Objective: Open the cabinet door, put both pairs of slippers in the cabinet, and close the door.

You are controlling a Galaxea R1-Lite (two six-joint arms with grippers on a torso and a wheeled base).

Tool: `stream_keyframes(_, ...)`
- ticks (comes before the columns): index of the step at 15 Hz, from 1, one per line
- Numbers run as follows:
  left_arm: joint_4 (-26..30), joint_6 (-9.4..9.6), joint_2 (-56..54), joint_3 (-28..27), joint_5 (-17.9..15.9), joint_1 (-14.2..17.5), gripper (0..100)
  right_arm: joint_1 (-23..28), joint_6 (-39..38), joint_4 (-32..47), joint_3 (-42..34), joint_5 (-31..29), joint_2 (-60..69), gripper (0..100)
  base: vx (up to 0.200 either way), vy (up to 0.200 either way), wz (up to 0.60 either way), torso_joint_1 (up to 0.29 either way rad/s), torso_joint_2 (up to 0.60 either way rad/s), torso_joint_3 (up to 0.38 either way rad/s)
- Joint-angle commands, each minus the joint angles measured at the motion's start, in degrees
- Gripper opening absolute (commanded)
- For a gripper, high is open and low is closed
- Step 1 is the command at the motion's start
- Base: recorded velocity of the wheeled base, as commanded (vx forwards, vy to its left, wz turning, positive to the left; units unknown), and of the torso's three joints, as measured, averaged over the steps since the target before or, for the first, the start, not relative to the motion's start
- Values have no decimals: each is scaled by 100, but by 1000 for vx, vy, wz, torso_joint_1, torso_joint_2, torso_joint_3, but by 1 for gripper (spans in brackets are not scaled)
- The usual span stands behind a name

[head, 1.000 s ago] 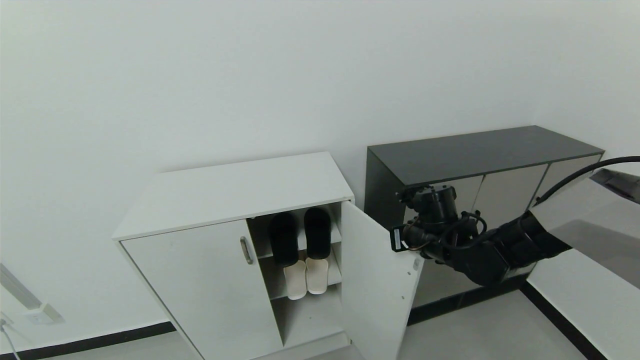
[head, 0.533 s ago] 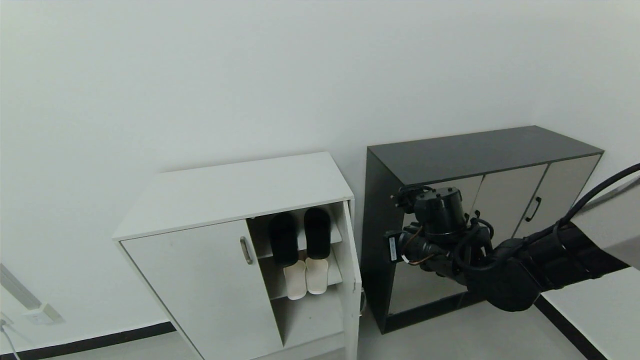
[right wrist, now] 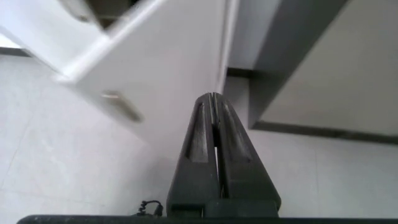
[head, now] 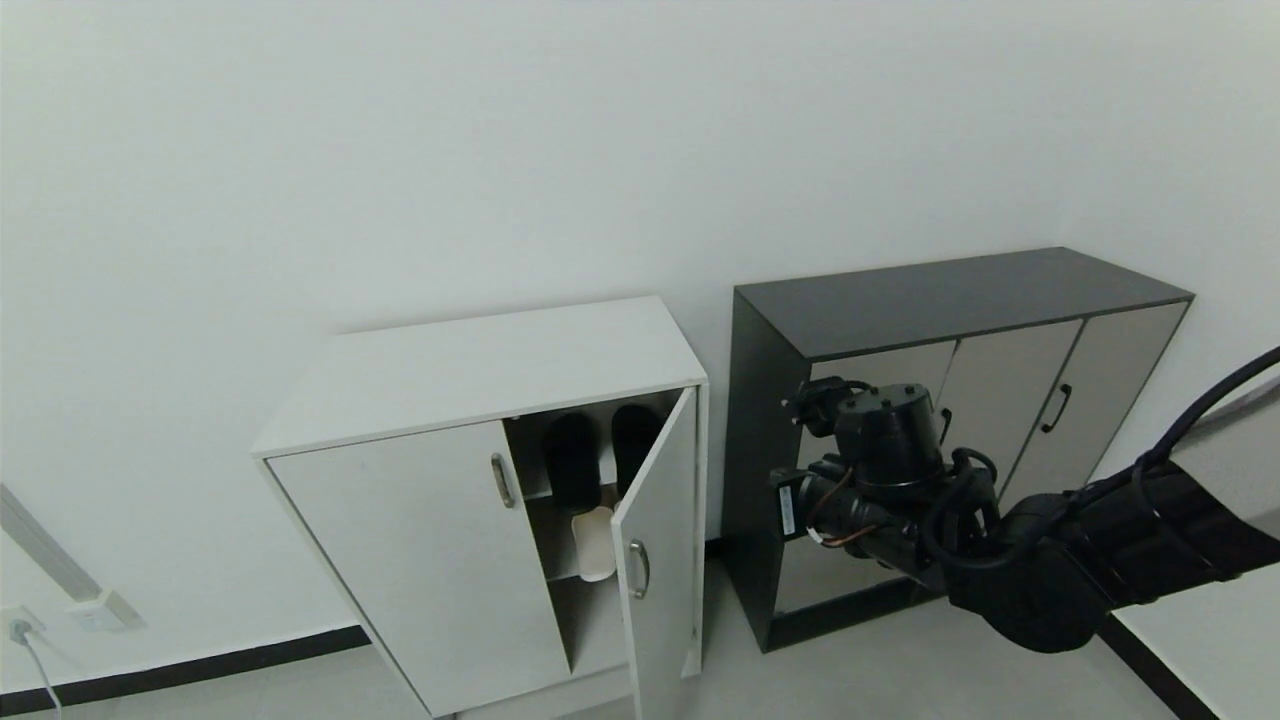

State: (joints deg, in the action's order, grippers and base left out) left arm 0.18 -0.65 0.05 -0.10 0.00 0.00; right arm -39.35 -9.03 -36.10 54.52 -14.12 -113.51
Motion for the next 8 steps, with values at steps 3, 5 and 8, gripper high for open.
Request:
stream_keyframes(3, -1, 3, 4, 1, 0, 0, 0, -117, 7, -20, -29, -12, 13, 0, 0, 0, 400, 0, 3, 2)
stream_keyframes(5, -1, 3, 4, 1, -9, 0, 0, -134, -2, -20, -38, -12, 39, 0, 0, 0, 600, -2, 5, 2)
stream_keyframes(8, -1, 3, 4, 1, 0, 0, 0, -134, 7, -231, -178, 23, 83, 0, 0, 0, 600, 4, 7, 6)
